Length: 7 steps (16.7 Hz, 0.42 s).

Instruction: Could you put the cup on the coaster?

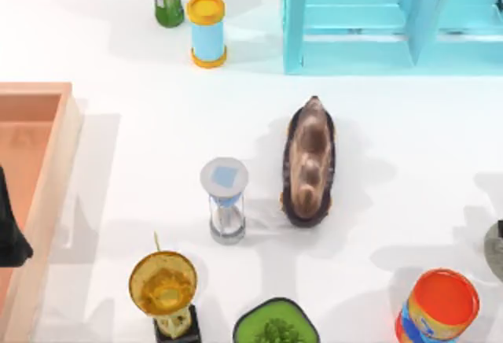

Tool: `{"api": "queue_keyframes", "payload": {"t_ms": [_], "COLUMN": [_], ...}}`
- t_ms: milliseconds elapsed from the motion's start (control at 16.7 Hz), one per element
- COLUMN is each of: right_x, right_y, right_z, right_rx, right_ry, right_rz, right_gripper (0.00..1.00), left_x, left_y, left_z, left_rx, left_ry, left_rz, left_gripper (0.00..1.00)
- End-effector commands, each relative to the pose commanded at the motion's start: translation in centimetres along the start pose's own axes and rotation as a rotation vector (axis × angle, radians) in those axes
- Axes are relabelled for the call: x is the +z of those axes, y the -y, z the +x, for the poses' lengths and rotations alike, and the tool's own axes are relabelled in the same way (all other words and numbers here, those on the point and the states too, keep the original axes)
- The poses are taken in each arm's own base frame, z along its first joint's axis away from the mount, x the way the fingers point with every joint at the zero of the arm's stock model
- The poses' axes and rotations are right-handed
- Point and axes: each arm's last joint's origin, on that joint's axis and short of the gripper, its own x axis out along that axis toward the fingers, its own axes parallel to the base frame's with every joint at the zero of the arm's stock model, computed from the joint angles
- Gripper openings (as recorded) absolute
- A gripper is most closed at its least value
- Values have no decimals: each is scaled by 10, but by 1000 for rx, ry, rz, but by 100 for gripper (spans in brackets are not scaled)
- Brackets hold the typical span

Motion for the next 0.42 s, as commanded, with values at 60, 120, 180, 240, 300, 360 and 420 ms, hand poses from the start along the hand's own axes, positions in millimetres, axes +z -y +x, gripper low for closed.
{"api": "queue_keyframes", "payload": {"t_ms": [60,120,180,240,300,360,420], "right_x": [0,0,0,0,0,0,0], "right_y": [0,0,0,0,0,0,0], "right_z": [0,0,0,0,0,0,0], "right_rx": [0,0,0,0,0,0,0], "right_ry": [0,0,0,0,0,0,0], "right_rz": [0,0,0,0,0,0,0], "right_gripper": [98,100,100,100,100,100,100], "left_x": [0,0,0,0,0,0,0], "left_y": [0,0,0,0,0,0,0], "left_z": [0,0,0,0,0,0,0], "left_rx": [0,0,0,0,0,0,0], "left_ry": [0,0,0,0,0,0,0], "left_rz": [0,0,0,0,0,0,0], "left_gripper": [100,100,100,100,100,100,100]}}
